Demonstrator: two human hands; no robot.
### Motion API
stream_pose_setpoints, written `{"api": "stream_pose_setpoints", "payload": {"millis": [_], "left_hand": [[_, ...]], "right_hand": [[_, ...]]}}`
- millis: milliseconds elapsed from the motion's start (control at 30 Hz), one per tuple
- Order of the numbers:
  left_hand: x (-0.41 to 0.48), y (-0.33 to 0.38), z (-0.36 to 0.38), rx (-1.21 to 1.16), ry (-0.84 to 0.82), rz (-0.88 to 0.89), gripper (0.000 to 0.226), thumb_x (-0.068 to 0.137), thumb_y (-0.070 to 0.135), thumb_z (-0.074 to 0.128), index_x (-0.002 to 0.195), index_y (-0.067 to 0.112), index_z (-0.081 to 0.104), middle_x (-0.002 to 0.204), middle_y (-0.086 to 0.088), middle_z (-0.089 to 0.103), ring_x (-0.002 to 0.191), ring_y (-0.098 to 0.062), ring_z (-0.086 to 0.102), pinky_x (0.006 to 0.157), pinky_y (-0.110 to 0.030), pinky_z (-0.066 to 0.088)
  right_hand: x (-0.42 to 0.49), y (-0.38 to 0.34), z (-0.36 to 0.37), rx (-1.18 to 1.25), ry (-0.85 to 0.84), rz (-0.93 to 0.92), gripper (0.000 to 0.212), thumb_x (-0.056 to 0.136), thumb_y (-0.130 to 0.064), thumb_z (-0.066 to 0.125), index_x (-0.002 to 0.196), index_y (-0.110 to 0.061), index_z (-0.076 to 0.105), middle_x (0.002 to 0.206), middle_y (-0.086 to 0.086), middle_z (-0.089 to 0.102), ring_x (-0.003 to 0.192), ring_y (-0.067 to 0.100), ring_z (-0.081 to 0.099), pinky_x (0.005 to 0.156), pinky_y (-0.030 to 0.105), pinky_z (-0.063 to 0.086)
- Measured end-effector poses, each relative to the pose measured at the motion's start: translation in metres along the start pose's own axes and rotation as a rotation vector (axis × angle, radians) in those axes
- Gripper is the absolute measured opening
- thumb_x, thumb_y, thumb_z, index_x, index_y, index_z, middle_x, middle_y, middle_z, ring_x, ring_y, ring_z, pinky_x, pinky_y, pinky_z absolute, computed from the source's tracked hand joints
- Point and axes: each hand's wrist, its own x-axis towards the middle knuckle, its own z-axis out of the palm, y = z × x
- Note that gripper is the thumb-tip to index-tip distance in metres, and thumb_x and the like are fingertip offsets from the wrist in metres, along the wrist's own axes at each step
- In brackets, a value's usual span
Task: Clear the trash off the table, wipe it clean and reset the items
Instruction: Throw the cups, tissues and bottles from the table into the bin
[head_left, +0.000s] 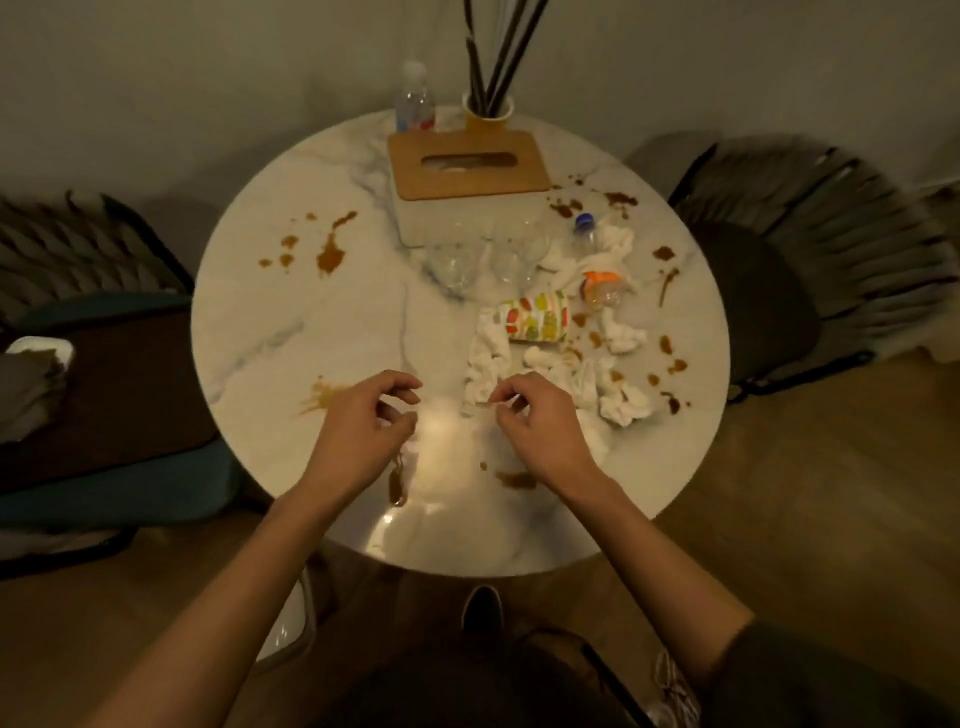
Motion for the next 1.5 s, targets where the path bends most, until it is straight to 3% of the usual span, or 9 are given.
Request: {"api": "stream_pose_setpoints", "payload": {"millis": [267,433,567,867,1067,1167,1267,1367,1500], "left_hand": [[0.094,0.013,0.072,0.645,-0.319,0.152,0.091,0.072,0.036,0.079,0.148,0.027,0.031,0.157,0.002,0.017,0.131,-0.026,0.04,0.091,-0.043,0.051],[0.108,0.006,0.09,0.765,-0.365,0.16,0.076,0.075,0.041,0.076,0.14,0.024,0.041,0.147,0.001,0.032,0.126,-0.022,0.041,0.084,-0.04,0.051],[0.104,0.01,0.099,0.735,-0.261,0.188,0.04,0.081,0.036,0.069,0.115,0.022,0.055,0.115,0.002,0.054,0.104,-0.02,0.053,0.066,-0.03,0.041],[0.08,0.004,0.077,0.469,-0.126,0.138,0.025,0.084,0.037,0.069,0.102,0.019,0.066,0.09,0.006,0.066,0.079,-0.014,0.061,0.069,-0.032,0.051],[0.049,0.009,0.043,0.266,-0.097,0.091,0.023,0.085,0.031,0.071,0.105,0.019,0.068,0.094,0.008,0.067,0.079,-0.007,0.06,0.073,-0.019,0.049],[0.032,0.007,0.025,0.083,-0.045,0.018,0.016,0.086,0.027,0.071,0.1,0.021,0.068,0.09,0.007,0.067,0.074,-0.004,0.061,0.066,-0.008,0.043],[0.02,0.008,0.005,-0.224,-0.042,-0.143,0.008,0.09,0.019,0.067,0.097,0.019,0.064,0.083,-0.001,0.068,0.064,-0.004,0.063,0.06,-0.015,0.047],[0.006,0.003,-0.018,-0.601,-0.025,-0.294,0.004,0.092,0.014,0.062,0.096,0.014,0.064,0.079,0.0,0.069,0.073,-0.015,0.066,0.062,-0.028,0.051],[-0.024,-0.015,-0.047,-0.807,-0.016,-0.368,0.011,0.093,0.012,0.058,0.102,0.008,0.063,0.081,0.0,0.066,0.069,-0.01,0.065,0.057,-0.02,0.052]], "right_hand": [[0.027,0.089,-0.052,-0.539,-0.2,-0.004,0.062,0.081,-0.036,0.068,0.139,-0.028,0.048,0.145,0.007,0.035,0.125,0.028,0.039,0.098,0.044,0.045],[0.037,0.104,-0.043,-0.538,-0.257,-0.106,0.043,0.086,-0.023,0.061,0.129,-0.021,0.058,0.138,0.008,0.043,0.115,0.029,0.046,0.083,0.041,0.048],[0.045,0.103,-0.044,-0.416,-0.273,-0.143,0.027,0.09,-0.017,0.057,0.114,-0.014,0.067,0.117,0.007,0.053,0.105,0.027,0.051,0.077,0.041,0.05],[0.047,0.07,-0.064,-0.191,-0.182,-0.238,0.023,0.086,-0.005,0.062,0.105,-0.009,0.074,0.096,0.007,0.06,0.085,0.021,0.057,0.075,0.034,0.048],[0.043,0.029,-0.063,-0.006,-0.097,-0.196,0.018,0.084,-0.012,0.071,0.101,-0.014,0.076,0.09,-0.005,0.063,0.074,-0.001,0.053,0.07,0.005,0.038],[0.039,0.007,-0.057,0.182,-0.065,-0.078,0.018,0.08,-0.011,0.076,0.097,-0.015,0.076,0.088,-0.007,0.069,0.077,0.003,0.061,0.072,0.011,0.044],[0.035,-0.016,-0.055,0.55,-0.132,0.109,0.02,0.081,-0.001,0.072,0.1,-0.006,0.074,0.091,0.004,0.073,0.081,0.013,0.067,0.075,0.023,0.051],[0.027,-0.039,-0.048,1.091,-0.258,0.334,0.017,0.088,0.002,0.057,0.09,-0.004,0.072,0.081,0.008,0.069,0.074,0.019,0.065,0.07,0.029,0.051],[0.014,-0.058,-0.022,1.313,-0.339,0.42,0.014,0.084,-0.006,0.057,0.082,-0.012,0.07,0.08,0.005,0.062,0.073,0.017,0.059,0.077,0.031,0.046]]}}
